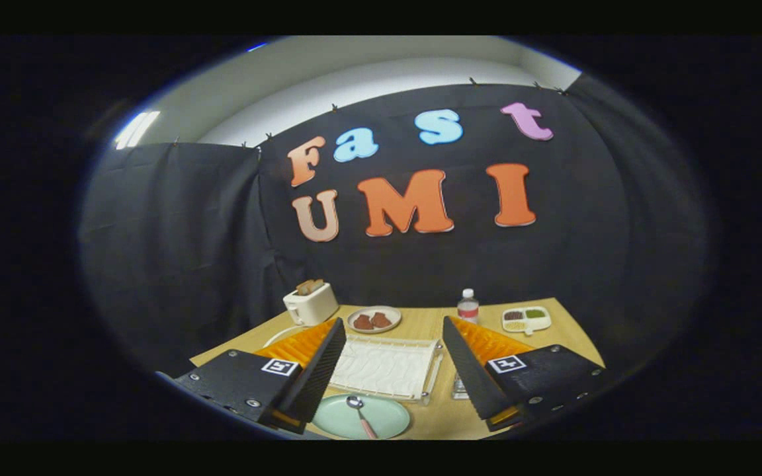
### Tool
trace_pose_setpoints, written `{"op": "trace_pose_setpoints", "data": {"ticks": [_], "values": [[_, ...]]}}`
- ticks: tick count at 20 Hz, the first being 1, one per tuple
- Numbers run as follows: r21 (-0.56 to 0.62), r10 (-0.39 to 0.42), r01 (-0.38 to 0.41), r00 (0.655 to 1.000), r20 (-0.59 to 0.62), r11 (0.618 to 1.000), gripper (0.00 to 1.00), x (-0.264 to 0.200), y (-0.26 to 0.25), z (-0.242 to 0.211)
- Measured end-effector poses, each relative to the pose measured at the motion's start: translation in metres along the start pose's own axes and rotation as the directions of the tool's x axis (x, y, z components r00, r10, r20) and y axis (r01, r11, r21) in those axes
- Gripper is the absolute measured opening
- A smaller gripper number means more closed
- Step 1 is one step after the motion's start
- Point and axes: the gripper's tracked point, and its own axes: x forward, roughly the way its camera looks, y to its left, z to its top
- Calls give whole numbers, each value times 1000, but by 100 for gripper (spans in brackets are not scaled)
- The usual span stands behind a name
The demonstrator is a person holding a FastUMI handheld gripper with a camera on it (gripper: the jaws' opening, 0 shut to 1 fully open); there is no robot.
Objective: Take the plate from the dish rack, then take the spoon from the basket and place it into the plate.
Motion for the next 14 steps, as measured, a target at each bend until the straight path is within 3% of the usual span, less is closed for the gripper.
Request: {"op": "trace_pose_setpoints", "data": {"ticks": [6,9,14], "values": [[-69,-82,91,988,129,993,97,-13,-29,50],[-114,-148,178,961,234,977,97,-24,-49,75],[-125,-208,258,926,316,958,97,-36,-57,100]]}}
